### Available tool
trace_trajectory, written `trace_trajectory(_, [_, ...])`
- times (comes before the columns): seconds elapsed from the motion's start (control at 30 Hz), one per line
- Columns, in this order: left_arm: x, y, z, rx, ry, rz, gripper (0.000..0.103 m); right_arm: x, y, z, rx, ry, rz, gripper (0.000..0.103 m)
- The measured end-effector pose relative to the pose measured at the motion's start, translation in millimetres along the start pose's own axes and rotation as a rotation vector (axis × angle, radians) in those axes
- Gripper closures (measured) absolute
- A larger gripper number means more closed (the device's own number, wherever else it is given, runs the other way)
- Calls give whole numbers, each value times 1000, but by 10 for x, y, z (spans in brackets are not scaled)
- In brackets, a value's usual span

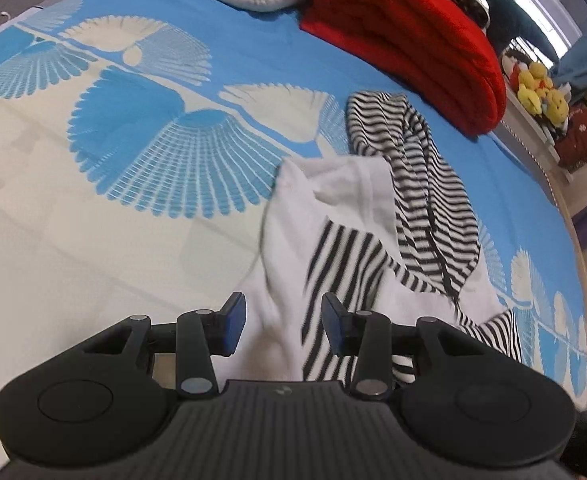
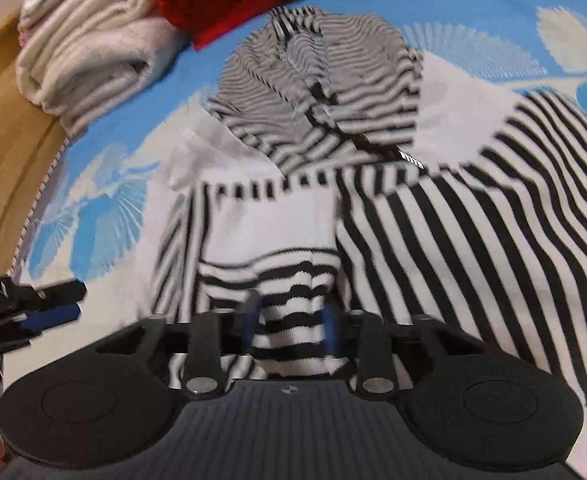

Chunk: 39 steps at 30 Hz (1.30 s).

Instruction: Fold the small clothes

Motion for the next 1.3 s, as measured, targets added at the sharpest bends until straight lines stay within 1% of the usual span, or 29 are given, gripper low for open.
trace_trajectory(0.07, [-40, 28, -72, -16, 4, 10, 58, -185, 32, -153, -28, 56, 126, 97])
trace_trajectory(0.1, [-62, 42, -112, -25, 8, 16, 58, -300, 17, -261, -66, 93, 189, 97])
trace_trajectory(0.13, [-79, 56, -146, -32, 11, 20, 58, -389, -20, -372, -110, 139, 229, 97])
trace_trajectory(0.17, [-88, 66, -172, -37, 13, 23, 58, -453, -73, -479, -162, 194, 241, 97])
trace_trajectory(0.2, [-98, 75, -200, -43, 14, 25, 58, -494, -144, -591, -223, 263, 223, 97])
trace_trajectory(0.23, [-100, 79, -218, -46, 15, 25, 58, -489, -199, -659, -268, 329, 164, 96])
trace_trajectory(0.27, [-100, 81, -232, -48, 16, 24, 58, -448, -244, -705, -291, 369, 85, 95])
trace_trajectory(0.3, [-97, 80, -235, -49, 16, 22, 58, -396, -279, -726, -300, 369, 21, 94])
trace_trajectory(0.33, [-93, 72, -234, -47, 13, 19, 58, -360, -301, -713, -292, 336, 2, 94])
trace_trajectory(0.43, [-52, 50, -174, -41, -15, 3, 58, -322, -214, -531, -189, 252, 7, 89])
trace_trajectory(0.5, [-3, 21, -111, -42, -47, -13, 58, -366, -107, -363, -104, 215, 37, 89])
trace_trajectory(0.53, [31, -2, -88, -50, -68, -25, 58, -385, -75, -307, -88, 200, 49, 88])
trace_trajectory(0.6, [125, -62, -37, -74, -119, -64, 57, -411, -22, -205, -68, 122, 69, 84])
trace_trajectory(0.67, [221, -130, 17, -71, -140, -107, 57, -412, 18, -81, -49, 16, 75, 82])
trace_trajectory(0.77, [392, -254, 104, -23, -117, -179, 57, -389, 57, 152, 4, -138, 41, 81])
trace_trajectory(0.8, [443, -292, 115, -10, -101, -197, 57, -406, 71, 251, 38, -171, 33, 81])
trace_trajectory(0.87, [520, -350, 120, 1, -79, -216, 58, -420, 108, 427, 109, -191, 21, 81])
trace_trajectory(0.9, [547, -369, 133, 5, -76, -215, 64, -435, 129, 502, 137, -194, 19, 81])
trace_trajectory(0.93, [569, -371, 147, 14, -80, -214, 78, -479, 147, 544, 160, -195, 22, 81])
trace_trajectory(0.97, [581, -370, 195, 40, -80, -210, 84, -513, 153, 563, 169, -197, 29, 81])
trace_trajectory(1.0, [571, -356, 261, 86, -65, -199, 95, -552, 163, 591, 178, -203, 40, 81])
trace_trajectory(1.03, [535, -334, 335, 146, -42, -178, 101, -571, 174, 613, 185, -207, 48, 80])
trace_trajectory(1.07, [453, -295, 412, 212, -15, -133, 101, -584, 183, 641, 194, -208, 55, 80])
trace_trajectory(1.13, [206, -178, 525, 276, 11, 18, 101, -591, 208, 685, 215, -209, 61, 79])
trace_trajectory(1.17, [77, -123, 553, 283, 19, 98, 101, -602, 213, 713, 231, -211, 64, 79])
trace_trajectory(1.2, [-8, -86, 553, 278, 30, 153, 101, -617, 213, 740, 245, -212, 66, 79])
trace_trajectory(1.23, [-54, -61, 531, 264, 49, 188, 101, -625, 216, 770, 259, -214, 69, 79])
trace_trajectory(1.27, [-39, -50, 487, 241, 79, 187, 100, -635, 216, 800, 275, -219, 74, 79])
trace_trajectory(1.3, [33, -52, 432, 210, 117, 144, 99, -648, 207, 839, 298, -228, 79, 79])
Point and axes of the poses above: each gripper's, at about its wrist camera, not at the fingertips, and x roughly the way its jaws point, z to its right, y to its top, the point moved 1 cm from there along x, roughly the way its jaws point, and after that the axes turned 12 degrees about x, right-handed, at the moved point
